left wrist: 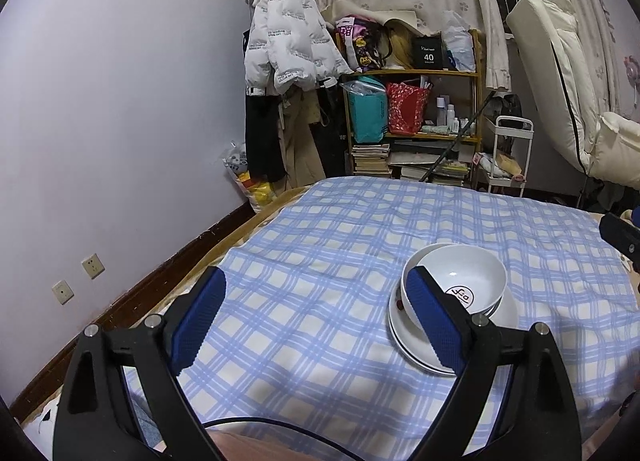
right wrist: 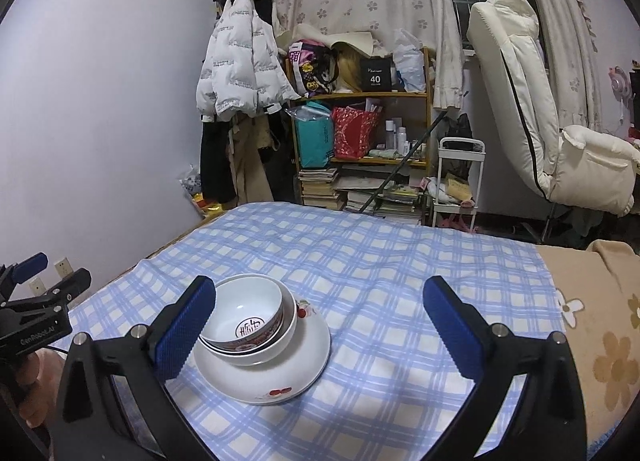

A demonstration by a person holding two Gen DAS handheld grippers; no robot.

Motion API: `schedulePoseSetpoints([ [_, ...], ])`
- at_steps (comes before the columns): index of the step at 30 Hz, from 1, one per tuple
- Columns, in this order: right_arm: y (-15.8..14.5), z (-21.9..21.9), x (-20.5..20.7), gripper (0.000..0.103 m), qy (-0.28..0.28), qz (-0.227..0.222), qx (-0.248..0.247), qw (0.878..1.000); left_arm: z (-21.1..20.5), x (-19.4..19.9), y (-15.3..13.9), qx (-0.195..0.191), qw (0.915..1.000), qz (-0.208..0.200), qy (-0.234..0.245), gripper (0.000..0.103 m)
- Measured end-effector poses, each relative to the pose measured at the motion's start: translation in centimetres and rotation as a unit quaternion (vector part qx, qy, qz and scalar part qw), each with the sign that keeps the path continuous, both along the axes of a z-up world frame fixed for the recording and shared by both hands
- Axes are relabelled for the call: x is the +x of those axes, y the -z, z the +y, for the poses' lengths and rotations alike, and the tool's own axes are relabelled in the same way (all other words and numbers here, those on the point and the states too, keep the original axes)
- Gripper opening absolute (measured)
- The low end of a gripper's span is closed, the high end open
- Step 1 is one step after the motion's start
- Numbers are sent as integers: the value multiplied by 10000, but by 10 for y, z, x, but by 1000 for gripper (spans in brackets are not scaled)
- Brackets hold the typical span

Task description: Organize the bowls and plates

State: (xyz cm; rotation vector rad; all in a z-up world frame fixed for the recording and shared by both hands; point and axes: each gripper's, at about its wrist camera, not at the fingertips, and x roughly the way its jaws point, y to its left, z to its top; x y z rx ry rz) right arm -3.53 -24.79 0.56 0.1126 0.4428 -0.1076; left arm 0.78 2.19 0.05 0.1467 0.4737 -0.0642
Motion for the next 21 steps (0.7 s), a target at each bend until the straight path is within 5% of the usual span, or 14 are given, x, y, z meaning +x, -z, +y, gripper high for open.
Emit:
schedulePoseSetpoints([
  [21, 4, -2, 4, 103, -82, 45, 77, 9999, -9, 1, 4, 180, 9998, 78, -93, 90],
])
